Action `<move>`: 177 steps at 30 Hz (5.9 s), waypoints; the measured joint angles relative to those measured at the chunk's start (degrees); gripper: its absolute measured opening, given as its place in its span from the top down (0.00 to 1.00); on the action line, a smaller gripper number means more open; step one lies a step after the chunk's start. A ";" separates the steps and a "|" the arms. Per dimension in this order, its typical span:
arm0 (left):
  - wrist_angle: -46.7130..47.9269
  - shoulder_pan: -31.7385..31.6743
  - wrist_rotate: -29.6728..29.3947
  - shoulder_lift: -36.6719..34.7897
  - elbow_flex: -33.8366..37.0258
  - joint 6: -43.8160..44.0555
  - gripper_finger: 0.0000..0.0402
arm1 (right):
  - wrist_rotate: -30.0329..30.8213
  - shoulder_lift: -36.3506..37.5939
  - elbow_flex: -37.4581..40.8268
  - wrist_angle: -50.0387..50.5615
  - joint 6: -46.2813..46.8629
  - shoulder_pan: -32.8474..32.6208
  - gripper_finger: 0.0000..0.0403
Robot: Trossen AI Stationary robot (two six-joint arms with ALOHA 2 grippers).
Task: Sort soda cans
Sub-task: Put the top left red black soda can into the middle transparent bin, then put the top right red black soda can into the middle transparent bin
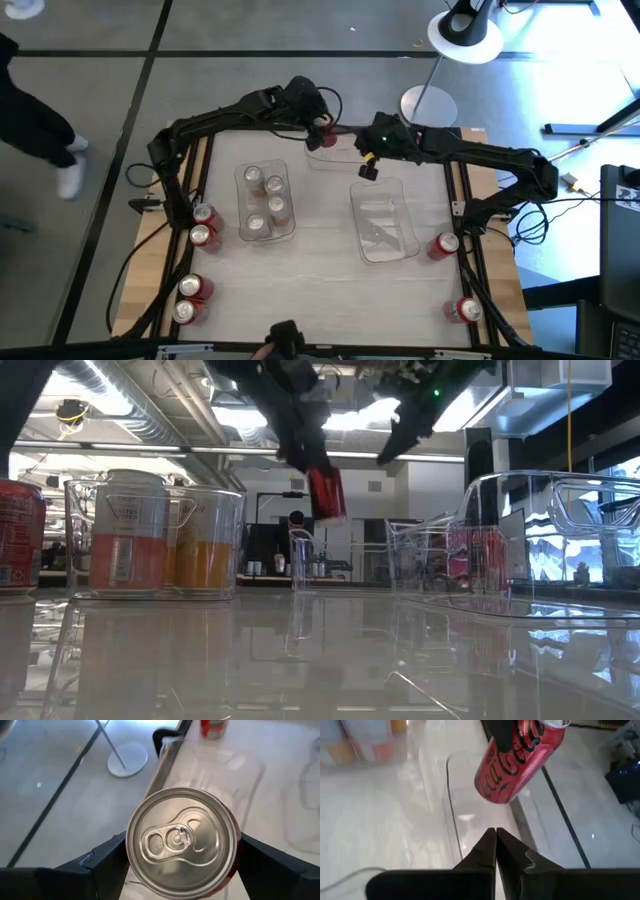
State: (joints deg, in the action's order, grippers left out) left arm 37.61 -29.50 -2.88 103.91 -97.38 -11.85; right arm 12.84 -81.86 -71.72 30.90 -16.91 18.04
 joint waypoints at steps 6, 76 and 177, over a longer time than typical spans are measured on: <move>-1.51 -2.07 -0.73 5.81 0.00 3.65 0.24 | 0.05 0.78 6.06 -1.35 2.14 0.36 0.97; 0.30 -3.45 -4.82 14.10 -1.51 0.91 0.03 | 19.61 2.00 -1.58 25.06 24.42 18.26 0.37; 7.03 -2.41 -5.35 13.79 -4.57 -2.40 0.03 | -3.08 -9.26 -0.32 25.41 17.70 40.42 0.30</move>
State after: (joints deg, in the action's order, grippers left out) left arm 44.64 -31.91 -8.23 117.70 -101.95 -14.26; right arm 9.76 -91.11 -72.05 56.31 0.79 58.47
